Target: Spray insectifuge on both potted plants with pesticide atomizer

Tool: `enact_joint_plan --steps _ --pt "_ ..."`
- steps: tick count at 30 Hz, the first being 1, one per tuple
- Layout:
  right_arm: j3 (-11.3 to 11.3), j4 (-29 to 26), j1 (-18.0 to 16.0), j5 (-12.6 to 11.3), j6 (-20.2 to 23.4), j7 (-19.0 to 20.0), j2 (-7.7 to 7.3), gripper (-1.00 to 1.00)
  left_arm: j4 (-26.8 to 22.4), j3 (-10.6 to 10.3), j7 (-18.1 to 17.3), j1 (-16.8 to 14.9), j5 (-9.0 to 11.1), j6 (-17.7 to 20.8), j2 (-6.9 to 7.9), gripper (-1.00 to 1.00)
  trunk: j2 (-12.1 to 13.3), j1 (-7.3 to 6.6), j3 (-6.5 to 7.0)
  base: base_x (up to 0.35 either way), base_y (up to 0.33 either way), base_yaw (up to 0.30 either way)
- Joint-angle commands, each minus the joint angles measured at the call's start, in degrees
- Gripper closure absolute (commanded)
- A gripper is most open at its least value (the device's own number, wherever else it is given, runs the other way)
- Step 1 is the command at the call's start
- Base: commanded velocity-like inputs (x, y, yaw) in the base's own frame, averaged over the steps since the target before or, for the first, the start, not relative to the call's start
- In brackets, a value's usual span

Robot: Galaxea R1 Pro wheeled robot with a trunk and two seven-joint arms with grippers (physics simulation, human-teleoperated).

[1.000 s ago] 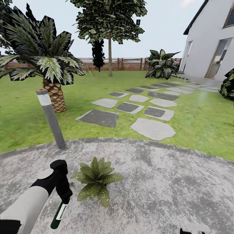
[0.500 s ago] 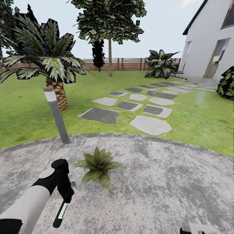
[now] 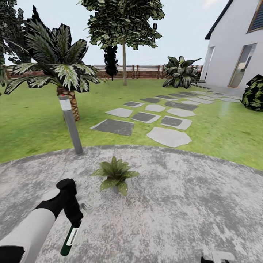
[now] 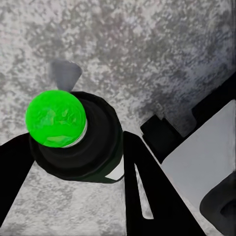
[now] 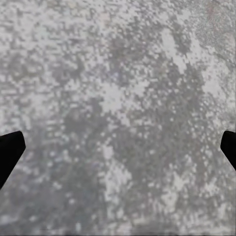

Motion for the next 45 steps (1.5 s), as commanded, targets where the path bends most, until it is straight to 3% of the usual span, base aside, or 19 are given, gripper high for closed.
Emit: enact_joint_plan --steps 1,3,5,6,7,11,13,16,19,23,27,30,31,35,39,45 --pt "0.3 0.0 -0.1 0.7 -0.3 -0.1 0.03 -1.0 -0.1 0.1 -0.5 0.0 0.7 -0.1 0.17 1.0 0.0 -0.04 -0.05 -0.204 0.102 0.0" --pt "4.5 -0.3 -0.1 1.3 -0.4 0.4 0.05 -1.0 0.1 1.5 0.5 0.1 4.4 -4.9 0.42 1.0 0.0 -0.04 -0.05 -0.086 0.043 0.0" --pt "10.2 -2.2 -0.1 1.8 -1.3 2.4 0.06 -1.0 0.8 3.8 5.6 0.3 9.1 -12.6 0.53 1.0 0.0 -0.04 -0.05 -0.028 0.014 0.0" --pt "14.8 -5.1 -0.1 2.0 -2.4 7.2 0.13 -1.0 3.6 6.7 11.5 0.4 14.3 -20.9 0.61 1.0 0.0 -0.04 -0.05 -0.005 0.002 -0.039" --pt "15.4 -5.6 -0.1 2.1 -2.5 9.9 0.14 -1.0 5.5 7.3 12.9 0.4 15.3 -23.2 0.59 1.0 0.0 -0.04 -0.05 -0.002 0.001 -0.023" --pt "16.1 -10.0 -0.1 2.3 -2.7 17.1 0.07 -1.0 7.9 8.0 15.2 0.4 16.3 -32.2 0.36 1.0 0.0 -0.04 -0.05 -0.001 0.0 -0.008" --pt "16.5 -14.4 -0.1 2.4 -2.7 23.6 0.12 -1.0 8.2 8.0 16.6 0.4 16.5 -35.9 0.08 1.0 0.0 -0.04 -0.05 0.0 0.0 -0.001" --pt "20.7 -22.2 -0.2 2.4 -2.4 38.1 0.16 -1.0 8.3 7.9 17.6 0.4 16.4 -38.2 -0.54 1.0 0.0 -0.04 -0.05 0.0 0.0 0.0" --pt "24.6 -29.2 -0.2 2.2 -2.0 47.4 0.51 -1.0 8.3 7.8 17.8 0.4 16.3 -38.6 -1.92 1.0 0.0 -0.04 -0.05 0.0 0.0 0.0" --pt "29.1 -35.2 -0.2 2.1 -1.9 54.6 1.95 -1.0 7.9 7.5 17.6 0.3 15.8 -38.7 -3.68 1.0 0.0 -0.04 -0.05 0.0 0.0 0.0" --pt "30.0 -38.8 -0.2 2.0 -1.7 57.2 3.1 -1.0 7.7 7.1 17.2 0.3 15.8 -38.9 -4.47 1.0 0.0 -0.04 -0.05 0.0 0.0 0.0" --pt "30.5 -39.5 -0.2 2.0 0.3 59.1 3.87 -1.0 8.1 5.3 17.2 0.3 15.9 -39.5 -4.91 1.0 0.0 -0.04 -0.05 0.0 0.0 0.0" --pt "30.8 -39.6 -0.2 2.0 1.1 60.0 4.13 1.0 8.1 4.9 17.2 0.3 15.9 -40.2 -5.11 1.0 0.0 -0.04 -0.05 0.0 0.0 0.0" --pt "31.5 -39.7 -0.2 2.0 1.9 61.4 4.52 1.0 8.3 4.3 17.1 0.4 15.9 -42.0 -7.1 1.0 0.0 -0.04 -0.05 0.0 0.0 0.0" --pt "34.4 -39.7 -0.2 1.9 1.9 62.0 5.14 1.0 8.3 4.0 17.2 0.5 15.9 -45.7 -8.93 1.0 0.0 -0.04 -0.05 0.0 0.0 0.0" --pt "35.0 -41.2 -0.2 1.9 2.0 62.1 8.3 1.0 8.3 3.9 17.7 1.9 15.8 -49.2 -10.68 1.0 0.0 -0.04 -0.05 0.0 0.0 0.0"
